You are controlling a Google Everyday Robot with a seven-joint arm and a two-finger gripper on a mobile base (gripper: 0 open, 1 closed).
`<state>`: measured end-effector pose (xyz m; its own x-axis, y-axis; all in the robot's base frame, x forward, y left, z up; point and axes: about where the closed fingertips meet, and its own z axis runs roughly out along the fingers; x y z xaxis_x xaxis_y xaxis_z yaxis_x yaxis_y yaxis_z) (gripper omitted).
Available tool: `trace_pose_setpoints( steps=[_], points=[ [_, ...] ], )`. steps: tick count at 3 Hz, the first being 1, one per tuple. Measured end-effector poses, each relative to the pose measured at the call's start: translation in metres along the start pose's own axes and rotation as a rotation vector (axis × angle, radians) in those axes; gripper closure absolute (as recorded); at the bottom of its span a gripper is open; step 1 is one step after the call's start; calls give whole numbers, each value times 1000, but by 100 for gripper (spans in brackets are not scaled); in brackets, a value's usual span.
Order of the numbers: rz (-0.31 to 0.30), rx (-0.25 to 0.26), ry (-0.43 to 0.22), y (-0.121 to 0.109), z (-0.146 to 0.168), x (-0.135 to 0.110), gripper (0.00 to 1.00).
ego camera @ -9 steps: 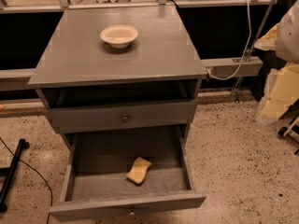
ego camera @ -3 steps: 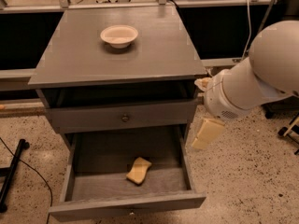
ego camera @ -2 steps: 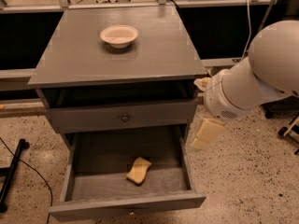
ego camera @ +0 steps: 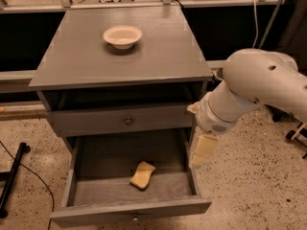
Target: Pick sponge from middle drawer and place on counter
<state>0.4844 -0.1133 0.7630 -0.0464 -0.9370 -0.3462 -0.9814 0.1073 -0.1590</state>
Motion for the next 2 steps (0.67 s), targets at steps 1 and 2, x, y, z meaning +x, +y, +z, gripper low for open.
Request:
trace_pose_setpoints(
  steps=[1, 2],
  points=[
    [-54, -93, -14, 9, 38, 10, 0],
    [-83, -84, 16, 18, 66, 18, 0]
  ],
)
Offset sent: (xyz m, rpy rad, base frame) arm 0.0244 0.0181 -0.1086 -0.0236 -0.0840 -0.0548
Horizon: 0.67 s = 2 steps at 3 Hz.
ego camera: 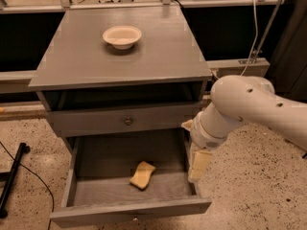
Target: Pick sponge from middle drawer and place on counter
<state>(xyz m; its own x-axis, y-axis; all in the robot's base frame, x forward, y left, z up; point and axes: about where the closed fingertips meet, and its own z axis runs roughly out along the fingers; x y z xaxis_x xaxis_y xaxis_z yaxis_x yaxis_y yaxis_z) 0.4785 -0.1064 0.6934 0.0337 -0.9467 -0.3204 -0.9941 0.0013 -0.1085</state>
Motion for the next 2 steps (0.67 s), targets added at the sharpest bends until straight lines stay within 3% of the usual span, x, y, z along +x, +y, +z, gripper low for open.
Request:
trace_pose_setpoints(
  steps=[1, 2],
  points=[
    [22, 68, -20, -16, 1, -5, 0],
    [-13, 36, 11, -17, 19, 0, 0]
  ],
)
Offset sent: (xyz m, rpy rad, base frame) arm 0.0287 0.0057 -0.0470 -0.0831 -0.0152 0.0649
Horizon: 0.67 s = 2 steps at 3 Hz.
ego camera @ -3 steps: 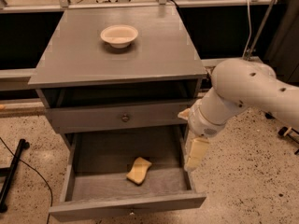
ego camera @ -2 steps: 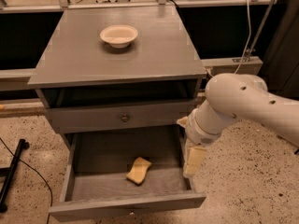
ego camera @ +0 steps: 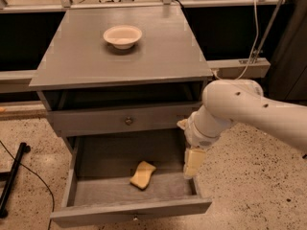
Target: Pick sponge from middle drawer and place on counter
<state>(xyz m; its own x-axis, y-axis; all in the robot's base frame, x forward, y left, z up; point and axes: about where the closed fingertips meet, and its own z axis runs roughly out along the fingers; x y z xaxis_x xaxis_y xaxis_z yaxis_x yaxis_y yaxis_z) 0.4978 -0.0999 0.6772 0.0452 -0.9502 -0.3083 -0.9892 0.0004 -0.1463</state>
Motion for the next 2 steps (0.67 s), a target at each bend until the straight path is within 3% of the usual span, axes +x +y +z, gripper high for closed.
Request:
trace_pose_setpoints(
  steps=[1, 2],
  points=[
    [-166, -26, 70, -18, 39, 10, 0],
    [-333, -10, 119, -19, 60, 8, 0]
  ],
)
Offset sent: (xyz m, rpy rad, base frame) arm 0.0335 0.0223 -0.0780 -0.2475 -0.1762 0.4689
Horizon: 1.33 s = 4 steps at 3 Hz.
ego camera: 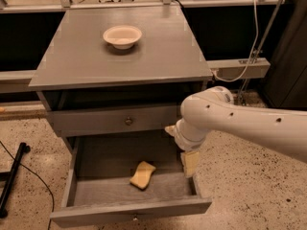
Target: Pick sponge from middle drawer and place on counter
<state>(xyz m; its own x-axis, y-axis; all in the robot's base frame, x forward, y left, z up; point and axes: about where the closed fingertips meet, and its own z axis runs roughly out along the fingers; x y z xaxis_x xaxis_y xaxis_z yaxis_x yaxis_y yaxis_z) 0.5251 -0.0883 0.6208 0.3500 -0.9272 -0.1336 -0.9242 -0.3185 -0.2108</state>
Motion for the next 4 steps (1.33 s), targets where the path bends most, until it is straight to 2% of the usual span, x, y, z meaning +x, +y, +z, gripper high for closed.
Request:
trace_pose_setpoints(
  steps=[1, 2, 3, 4],
  points=[
    [-180, 12, 34, -5, 27, -8, 0],
    [-193, 15, 43, -6, 27, -5, 0],
    [-269, -5, 16, -10, 37, -12, 0],
    [-361, -5, -101, -19, 63, -23, 0]
  ],
)
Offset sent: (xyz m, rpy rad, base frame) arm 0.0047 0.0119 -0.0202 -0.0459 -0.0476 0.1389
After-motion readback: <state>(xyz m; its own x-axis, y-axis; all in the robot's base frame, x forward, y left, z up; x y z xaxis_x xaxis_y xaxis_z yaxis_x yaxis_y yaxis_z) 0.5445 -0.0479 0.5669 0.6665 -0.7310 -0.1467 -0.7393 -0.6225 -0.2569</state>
